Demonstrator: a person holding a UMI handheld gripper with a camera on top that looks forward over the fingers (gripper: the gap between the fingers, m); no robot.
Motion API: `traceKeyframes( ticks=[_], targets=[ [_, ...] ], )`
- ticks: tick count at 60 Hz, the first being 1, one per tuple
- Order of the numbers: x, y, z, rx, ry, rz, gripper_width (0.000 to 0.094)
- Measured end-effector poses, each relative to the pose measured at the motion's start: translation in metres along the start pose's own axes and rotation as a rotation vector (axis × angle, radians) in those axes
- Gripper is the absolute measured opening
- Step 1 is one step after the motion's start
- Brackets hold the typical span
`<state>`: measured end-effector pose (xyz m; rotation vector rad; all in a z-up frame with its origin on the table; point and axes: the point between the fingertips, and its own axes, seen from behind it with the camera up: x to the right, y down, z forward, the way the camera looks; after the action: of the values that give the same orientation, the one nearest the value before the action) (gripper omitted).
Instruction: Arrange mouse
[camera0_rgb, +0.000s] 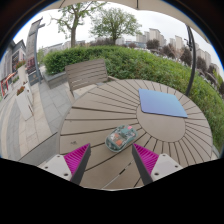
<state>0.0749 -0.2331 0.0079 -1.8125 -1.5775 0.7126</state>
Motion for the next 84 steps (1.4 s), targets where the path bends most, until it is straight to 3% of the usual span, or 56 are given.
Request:
traceKeyframes(
  ticks=[23,33,35,37,41,52,61,70,84],
  targets=[
    [0.008,-0.028,0.063,0.003,0.04,0.023,0.0854],
    [0.01,-0.034,0.076,-0.008,0.042,0.039,0.0696],
    [0.012,-0.036,0.078,-0.01,0.046,0.032,0.0634],
    [0.014,-0.037,0.079,-0.01,0.049,0.029,0.0478],
    [0.014,-0.037,0.078,-0.019,0.036,0.02,0.0413],
    [0.016,-0.062,0.066,-0.025,-0.015,0.015,0.0394],
    [0.058,-0.136,0.065,0.051,-0.027,0.008,0.0393],
    [0.144,-0.201,0.107,0.119,0.051,-0.025,0.0393],
    [0.245,-0.184,0.187,0.047,0.101,-0.024,0.0402]
  ],
)
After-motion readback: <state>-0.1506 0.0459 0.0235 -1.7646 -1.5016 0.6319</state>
